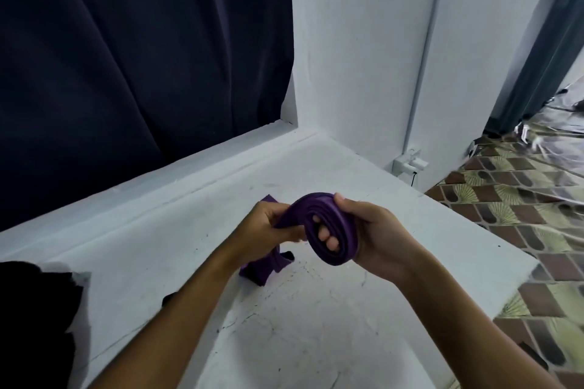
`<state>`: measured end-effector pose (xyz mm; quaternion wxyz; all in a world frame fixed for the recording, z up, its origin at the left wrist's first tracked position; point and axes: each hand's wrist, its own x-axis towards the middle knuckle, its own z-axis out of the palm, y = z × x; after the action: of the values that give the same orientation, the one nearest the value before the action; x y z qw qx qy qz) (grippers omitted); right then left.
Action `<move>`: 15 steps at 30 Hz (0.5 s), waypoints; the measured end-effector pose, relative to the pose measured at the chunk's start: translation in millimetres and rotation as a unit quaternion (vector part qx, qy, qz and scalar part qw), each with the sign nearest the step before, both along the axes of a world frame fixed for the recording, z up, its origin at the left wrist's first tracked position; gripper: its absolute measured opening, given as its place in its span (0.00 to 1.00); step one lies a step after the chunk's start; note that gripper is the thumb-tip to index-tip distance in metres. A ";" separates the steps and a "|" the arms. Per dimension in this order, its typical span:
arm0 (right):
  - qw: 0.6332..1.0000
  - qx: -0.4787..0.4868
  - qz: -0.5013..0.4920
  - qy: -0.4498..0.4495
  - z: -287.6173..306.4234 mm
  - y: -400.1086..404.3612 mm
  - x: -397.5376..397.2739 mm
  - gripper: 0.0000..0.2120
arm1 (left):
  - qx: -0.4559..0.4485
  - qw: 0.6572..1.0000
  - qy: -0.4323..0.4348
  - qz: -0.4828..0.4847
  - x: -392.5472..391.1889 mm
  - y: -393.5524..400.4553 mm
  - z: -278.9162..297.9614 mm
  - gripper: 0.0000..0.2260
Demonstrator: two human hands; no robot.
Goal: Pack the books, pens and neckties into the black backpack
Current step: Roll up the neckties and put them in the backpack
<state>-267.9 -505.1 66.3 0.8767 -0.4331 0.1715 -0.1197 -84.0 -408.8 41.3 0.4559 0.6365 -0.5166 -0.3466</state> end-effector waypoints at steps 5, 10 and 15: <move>0.998 -0.034 -0.011 0.059 -4.5 -5.5 -7.3 0.20 | 0.077 0.985 0.154 -0.026 34.1 6.7 -0.1 0.16; 0.996 -0.059 0.004 0.063 -3.8 -12.7 -17.7 0.19 | 0.109 0.970 0.200 -0.080 71.4 8.0 10.1 0.26; 0.989 -0.119 0.091 0.021 6.9 -15.6 -24.8 0.19 | 0.162 0.952 0.223 -0.132 103.6 4.2 46.2 0.34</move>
<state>-292.7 -520.8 73.2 0.8224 -0.5505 0.1345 -0.0503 19.6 -404.6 87.4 0.4005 0.5347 -0.4179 -0.6157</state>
